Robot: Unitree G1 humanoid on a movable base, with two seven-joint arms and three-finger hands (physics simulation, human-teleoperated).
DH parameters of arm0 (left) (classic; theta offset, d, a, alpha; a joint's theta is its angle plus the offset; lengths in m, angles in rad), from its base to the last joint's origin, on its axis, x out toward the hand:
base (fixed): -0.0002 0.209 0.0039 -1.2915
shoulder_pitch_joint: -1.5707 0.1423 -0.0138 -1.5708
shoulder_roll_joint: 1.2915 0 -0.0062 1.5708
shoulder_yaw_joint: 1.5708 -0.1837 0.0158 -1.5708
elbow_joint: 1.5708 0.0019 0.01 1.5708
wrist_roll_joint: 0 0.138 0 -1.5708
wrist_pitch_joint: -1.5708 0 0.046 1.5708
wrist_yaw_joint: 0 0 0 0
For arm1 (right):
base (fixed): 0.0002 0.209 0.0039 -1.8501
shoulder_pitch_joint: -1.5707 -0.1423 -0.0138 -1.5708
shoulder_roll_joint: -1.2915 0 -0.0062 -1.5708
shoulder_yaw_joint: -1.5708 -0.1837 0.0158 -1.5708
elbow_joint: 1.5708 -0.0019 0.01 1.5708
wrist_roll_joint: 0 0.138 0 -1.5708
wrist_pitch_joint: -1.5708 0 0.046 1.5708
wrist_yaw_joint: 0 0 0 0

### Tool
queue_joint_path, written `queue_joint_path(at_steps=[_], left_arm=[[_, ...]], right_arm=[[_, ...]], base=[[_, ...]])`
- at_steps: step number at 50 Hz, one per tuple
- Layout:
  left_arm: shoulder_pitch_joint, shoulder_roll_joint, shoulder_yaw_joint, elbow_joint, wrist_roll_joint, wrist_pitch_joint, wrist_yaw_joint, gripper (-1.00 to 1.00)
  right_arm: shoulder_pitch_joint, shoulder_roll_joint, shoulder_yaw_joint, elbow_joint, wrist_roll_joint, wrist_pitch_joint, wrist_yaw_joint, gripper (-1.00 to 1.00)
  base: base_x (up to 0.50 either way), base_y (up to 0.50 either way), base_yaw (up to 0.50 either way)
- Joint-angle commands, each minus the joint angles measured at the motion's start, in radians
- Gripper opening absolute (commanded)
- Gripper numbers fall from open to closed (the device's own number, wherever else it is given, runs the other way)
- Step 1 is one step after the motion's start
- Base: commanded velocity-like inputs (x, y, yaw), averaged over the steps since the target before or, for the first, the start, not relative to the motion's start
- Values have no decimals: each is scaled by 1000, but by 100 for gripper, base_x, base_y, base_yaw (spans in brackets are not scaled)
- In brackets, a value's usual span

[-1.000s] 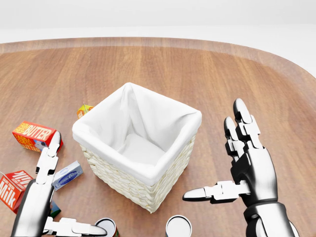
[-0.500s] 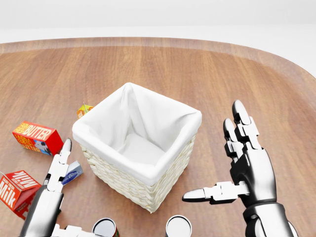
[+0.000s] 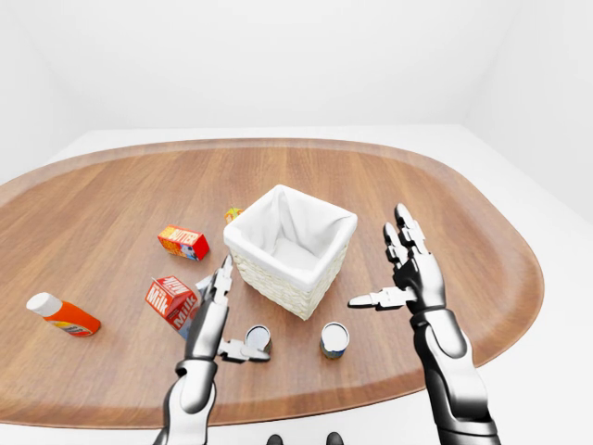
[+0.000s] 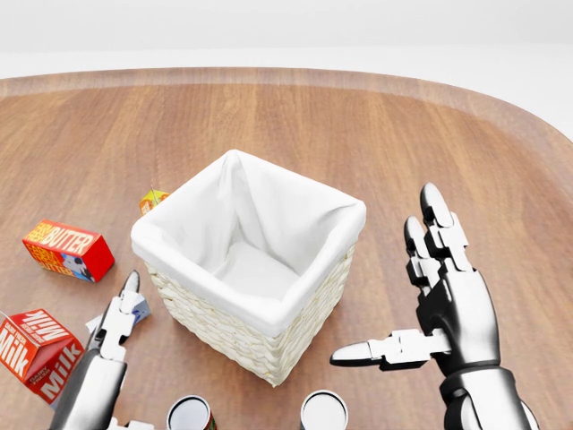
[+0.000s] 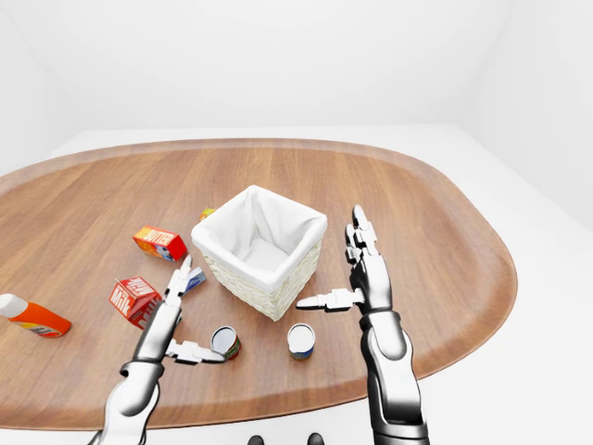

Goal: Pick up the tomato sauce, and put it in the basket.

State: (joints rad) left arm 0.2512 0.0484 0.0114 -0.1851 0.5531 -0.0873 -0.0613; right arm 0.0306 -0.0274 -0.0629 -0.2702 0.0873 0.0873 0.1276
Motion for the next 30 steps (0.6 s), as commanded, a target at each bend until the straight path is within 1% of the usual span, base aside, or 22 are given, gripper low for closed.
queue_joint_path(at_steps=[1,5,15,18,20,23,30], left_arm=[[-3,4,-7,50,25,0,27,99],[-9,6,-11,81,33,0,44,99],[-17,8,-11,102,38,0,52,99],[-26,13,-11,147,45,0,79,99],[-27,13,-11,147,47,0,80,99],[-22,8,-13,107,51,0,60,99],[-49,11,-11,143,54,0,73,99]], right_arm=[[0,0,1,7,-1,0,0,100],[1,1,2,8,-2,0,0,100],[0,0,1,6,-3,0,0,100],[0,0,1,8,-2,0,0,100],[1,0,2,7,-2,0,0,100],[3,1,3,5,-4,0,0,100],[8,1,5,-5,-5,0,0,100]], base=[[0,0,0],[0,0,0],[0,0,0],[0,0,0],[0,0,0],[0,0,0],[0,0,0]])
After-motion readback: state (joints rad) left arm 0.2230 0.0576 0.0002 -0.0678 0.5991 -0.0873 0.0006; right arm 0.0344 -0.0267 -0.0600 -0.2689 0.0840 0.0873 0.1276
